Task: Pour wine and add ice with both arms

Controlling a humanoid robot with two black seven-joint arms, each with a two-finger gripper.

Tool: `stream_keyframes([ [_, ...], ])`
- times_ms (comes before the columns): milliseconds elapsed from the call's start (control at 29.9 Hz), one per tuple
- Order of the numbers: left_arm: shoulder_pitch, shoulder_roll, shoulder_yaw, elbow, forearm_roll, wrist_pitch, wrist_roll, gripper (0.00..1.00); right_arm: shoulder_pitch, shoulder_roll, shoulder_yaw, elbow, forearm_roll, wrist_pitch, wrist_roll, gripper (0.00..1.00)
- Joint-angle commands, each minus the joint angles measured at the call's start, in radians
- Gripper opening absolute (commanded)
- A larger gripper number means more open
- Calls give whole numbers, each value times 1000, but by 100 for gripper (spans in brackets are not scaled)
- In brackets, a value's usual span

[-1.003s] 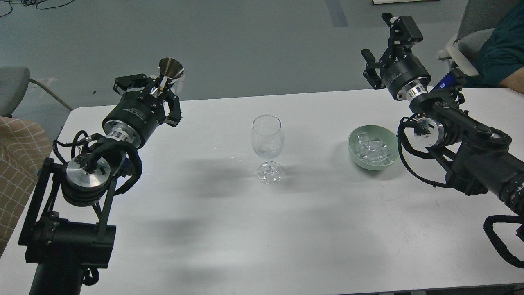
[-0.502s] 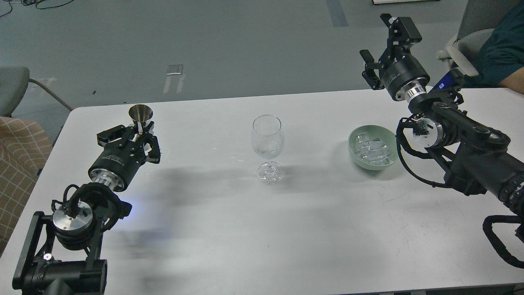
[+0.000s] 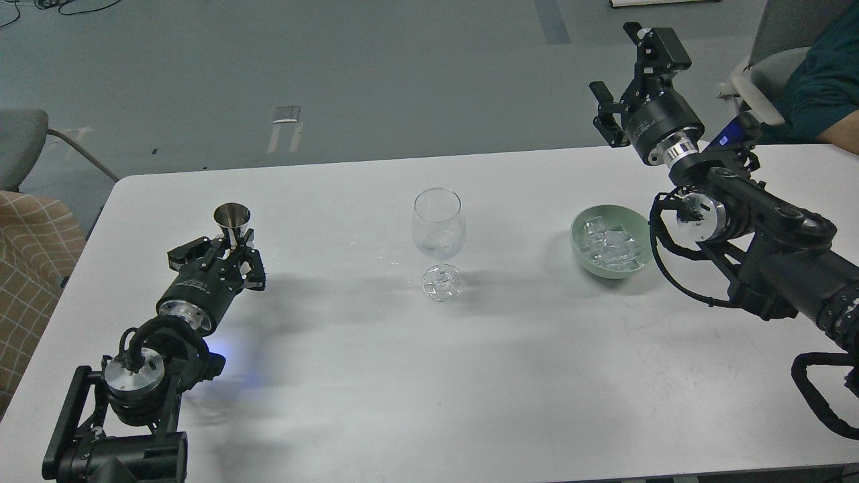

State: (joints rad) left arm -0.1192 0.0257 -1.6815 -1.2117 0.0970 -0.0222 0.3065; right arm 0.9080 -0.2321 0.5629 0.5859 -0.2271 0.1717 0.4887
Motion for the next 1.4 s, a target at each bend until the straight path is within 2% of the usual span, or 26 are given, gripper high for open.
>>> stream_keyframes([
  [0, -3, -1, -1, 11, 1, 2, -1, 20, -1, 1, 0, 0, 0, 0, 0, 100],
  [268, -7, 3, -1, 32, 1, 1, -4, 32, -1, -1, -1, 0, -1, 0, 0, 100],
  [702, -25, 3, 2, 63, 9, 1, -4, 39, -1, -6, -1, 0, -1, 0, 0, 100],
  [970, -42, 8, 3, 81, 10, 1, -3, 58, -1, -3, -1, 0, -1, 0, 0, 100],
  [1104, -43, 8, 3, 81, 10, 1, -4, 59, -1, -1, -1, -1, -1, 0, 0, 100],
  [1171, -45, 10, 5, 81, 10, 1, -3, 65, -1, -1, -1, -1, -1, 0, 0, 100],
  [1238, -45, 13, 6, 81, 10, 1, -1, 84, -1, -3, 0, 0, -1, 0, 0, 100],
  [1304, -45, 14, 6, 81, 10, 1, -1, 94, -1, -4, 0, 0, -1, 0, 0, 100],
  [1371, -43, 16, 8, 81, 12, -1, -1, 98, -1, -7, 0, 0, -1, 0, 0, 100],
])
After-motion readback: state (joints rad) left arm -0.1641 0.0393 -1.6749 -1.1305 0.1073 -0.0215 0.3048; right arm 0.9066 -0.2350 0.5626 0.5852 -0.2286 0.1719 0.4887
